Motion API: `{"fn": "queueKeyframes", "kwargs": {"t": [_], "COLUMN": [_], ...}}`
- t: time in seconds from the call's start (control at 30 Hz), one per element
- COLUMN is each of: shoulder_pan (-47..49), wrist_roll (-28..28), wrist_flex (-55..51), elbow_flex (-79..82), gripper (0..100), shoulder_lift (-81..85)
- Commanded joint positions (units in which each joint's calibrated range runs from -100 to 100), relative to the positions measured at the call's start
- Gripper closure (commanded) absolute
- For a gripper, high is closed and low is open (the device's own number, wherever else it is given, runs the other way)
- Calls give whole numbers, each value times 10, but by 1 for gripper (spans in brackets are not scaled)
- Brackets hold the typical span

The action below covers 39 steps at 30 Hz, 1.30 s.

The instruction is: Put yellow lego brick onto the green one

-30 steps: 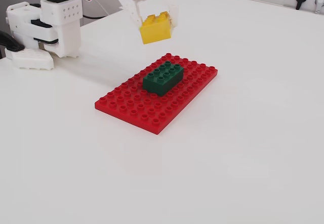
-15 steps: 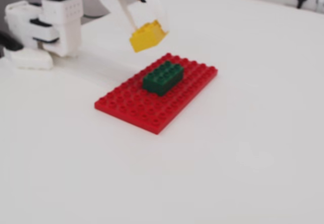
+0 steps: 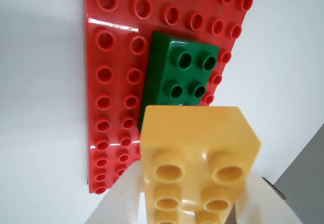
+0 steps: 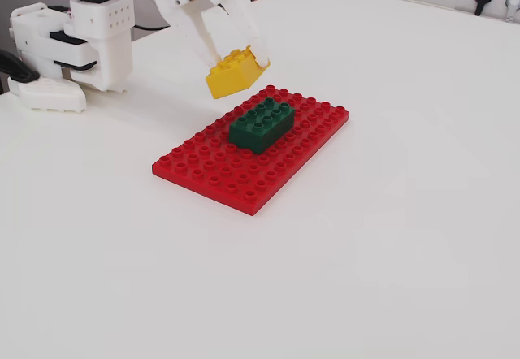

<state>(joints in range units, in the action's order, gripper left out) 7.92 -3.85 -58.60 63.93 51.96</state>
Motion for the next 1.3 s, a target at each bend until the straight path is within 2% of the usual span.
{"fn": "queueKeyframes", "kwargs": {"t": [0.0,0.3,0.93,1.27], "shoulder_pan": [4,3,3,4], "wrist_roll": [12,32,91,86], "wrist_flex": [-10,-11,44,34], "elbow_flex": [-37,-120,-156,-177], "gripper": [88,88,88,88], "shoulder_lift": [-35,-150,-208,-235]}}
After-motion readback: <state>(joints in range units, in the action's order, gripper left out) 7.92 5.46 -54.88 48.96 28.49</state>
